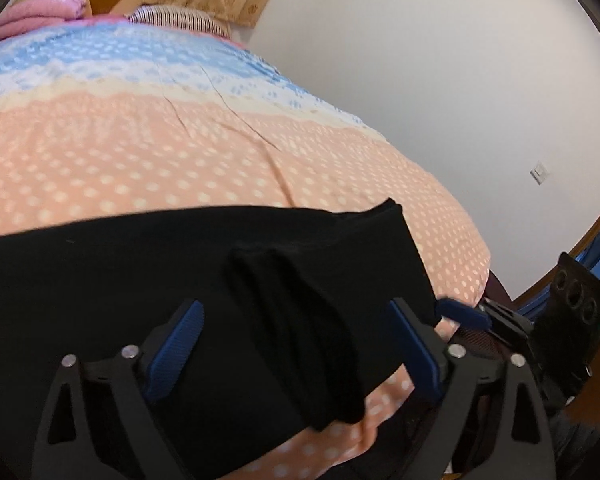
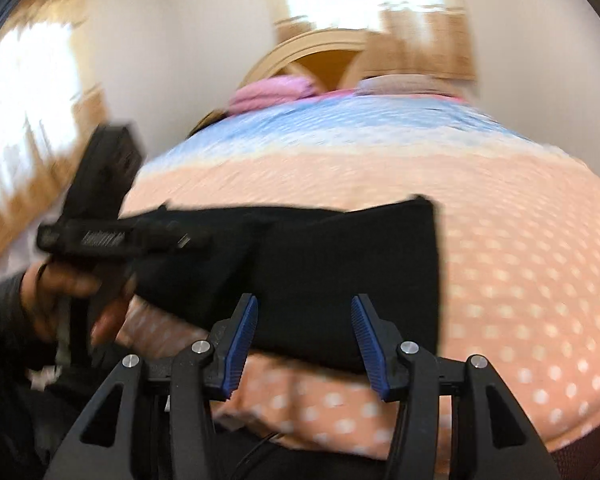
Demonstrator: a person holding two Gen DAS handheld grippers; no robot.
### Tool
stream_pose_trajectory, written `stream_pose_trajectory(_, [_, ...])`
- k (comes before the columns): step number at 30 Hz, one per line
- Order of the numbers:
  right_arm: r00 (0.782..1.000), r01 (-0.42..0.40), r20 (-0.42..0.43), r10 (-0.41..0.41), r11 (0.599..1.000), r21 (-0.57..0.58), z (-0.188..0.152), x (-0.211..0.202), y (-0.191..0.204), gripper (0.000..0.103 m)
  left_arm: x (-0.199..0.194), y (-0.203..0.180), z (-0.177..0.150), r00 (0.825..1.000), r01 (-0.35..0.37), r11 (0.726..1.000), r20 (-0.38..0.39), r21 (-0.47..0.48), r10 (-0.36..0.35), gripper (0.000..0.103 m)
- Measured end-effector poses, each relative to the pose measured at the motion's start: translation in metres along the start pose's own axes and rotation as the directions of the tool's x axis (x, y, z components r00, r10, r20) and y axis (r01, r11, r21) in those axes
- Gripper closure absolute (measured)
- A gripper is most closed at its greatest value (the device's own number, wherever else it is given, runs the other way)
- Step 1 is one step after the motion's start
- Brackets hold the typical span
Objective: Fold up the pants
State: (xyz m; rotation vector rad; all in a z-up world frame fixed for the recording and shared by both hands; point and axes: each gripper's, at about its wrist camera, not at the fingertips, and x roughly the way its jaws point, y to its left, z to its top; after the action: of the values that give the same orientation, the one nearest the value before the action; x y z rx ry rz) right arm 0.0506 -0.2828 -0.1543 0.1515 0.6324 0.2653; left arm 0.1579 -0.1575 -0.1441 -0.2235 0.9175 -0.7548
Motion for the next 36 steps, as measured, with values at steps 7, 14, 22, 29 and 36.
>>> stream_pose_trajectory(7, [0.998, 0.049, 0.037, -0.054, 0.992, 0.120, -0.002, -0.001, -0.023, 0.051, 0.020, -0.017, -0.004, 0.996, -0.061, 0.996, -0.062, 0.063, 0.065, 0.087])
stream_pose_trajectory(14, [0.985, 0.092, 0.121, -0.119, 0.974, 0.209, -0.001, -0.015, -0.039, 0.040, -0.023, -0.008, 0.006, 0.999, -0.041, 0.997, 0.026, 0.064, 0.040, 0.092])
stream_pose_trajectory(22, [0.985, 0.106, 0.108, -0.134, 0.967, 0.231, -0.001, -0.009, -0.043, 0.039, -0.061, 0.033, 0.015, 0.995, -0.095, 0.995, 0.030, 0.002, 0.095, 0.092])
stream_pose_trajectory(29, [0.990, 0.082, 0.104, -0.095, 0.989, 0.124, -0.001, -0.002, -0.017, 0.039, -0.073, 0.074, 0.004, 0.988, -0.153, 0.986, -0.006, -0.067, 0.153, 0.092])
stream_pose_trajectory(36, [1.000, -0.027, -0.008, 0.027, 0.998, -0.061, -0.015, 0.023, 0.030, 0.038, -0.060, 0.079, -0.006, 0.983, -0.185, 0.981, -0.014, -0.065, 0.184, 0.092])
